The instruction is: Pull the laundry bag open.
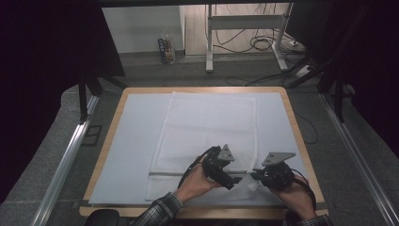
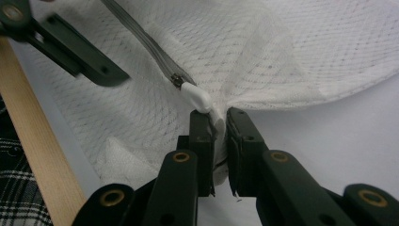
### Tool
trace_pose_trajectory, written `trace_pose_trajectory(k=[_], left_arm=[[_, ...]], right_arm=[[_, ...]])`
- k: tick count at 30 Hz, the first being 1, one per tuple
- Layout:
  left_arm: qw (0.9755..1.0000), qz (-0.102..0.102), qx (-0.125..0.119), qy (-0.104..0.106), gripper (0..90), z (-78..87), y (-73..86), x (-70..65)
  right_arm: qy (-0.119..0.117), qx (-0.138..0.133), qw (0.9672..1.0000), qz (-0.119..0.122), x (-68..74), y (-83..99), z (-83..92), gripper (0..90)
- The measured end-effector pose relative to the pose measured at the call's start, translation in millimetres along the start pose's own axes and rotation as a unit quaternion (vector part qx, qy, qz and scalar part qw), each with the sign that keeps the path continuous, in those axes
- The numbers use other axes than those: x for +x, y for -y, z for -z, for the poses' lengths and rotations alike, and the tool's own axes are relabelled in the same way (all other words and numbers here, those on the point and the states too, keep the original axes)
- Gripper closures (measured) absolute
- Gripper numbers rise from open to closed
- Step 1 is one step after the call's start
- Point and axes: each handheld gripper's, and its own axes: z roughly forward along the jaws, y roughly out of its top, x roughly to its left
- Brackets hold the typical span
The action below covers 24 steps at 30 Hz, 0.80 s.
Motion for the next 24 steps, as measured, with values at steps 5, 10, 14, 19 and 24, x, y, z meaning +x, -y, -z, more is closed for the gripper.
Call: trace_pose_trajectory(k=[5,10,14,19,24], left_arm=[[0.9997,-0.011,0.009,-0.021,2.9,-15.7,-3.9,-4.1],[0.9996,-0.001,0.009,-0.027,3.8,-23.5,-7.7,-2.3],[0.9991,0.005,0.012,-0.040,4.3,-24.6,-8.4,1.3],[0.9993,0.015,0.006,-0.034,3.9,-22.7,-7.3,5.0],[0.9990,0.025,0.012,-0.035,3.8,-21.3,-8.1,6.0]], right_arm=[[-0.004,0.002,1.0000,-0.002,-0.2,-0.2,0.2,80.4],[-0.006,0.004,1.0000,0.002,0.4,-0.3,-0.4,80.2],[-0.005,0.002,1.0000,0.002,0.4,-0.6,0.5,80.2],[-0.007,0.001,1.0000,0.000,-0.5,-0.4,0.7,80.1],[-0.004,0.000,1.0000,-0.001,-0.3,-0.7,1.6,80.1]])
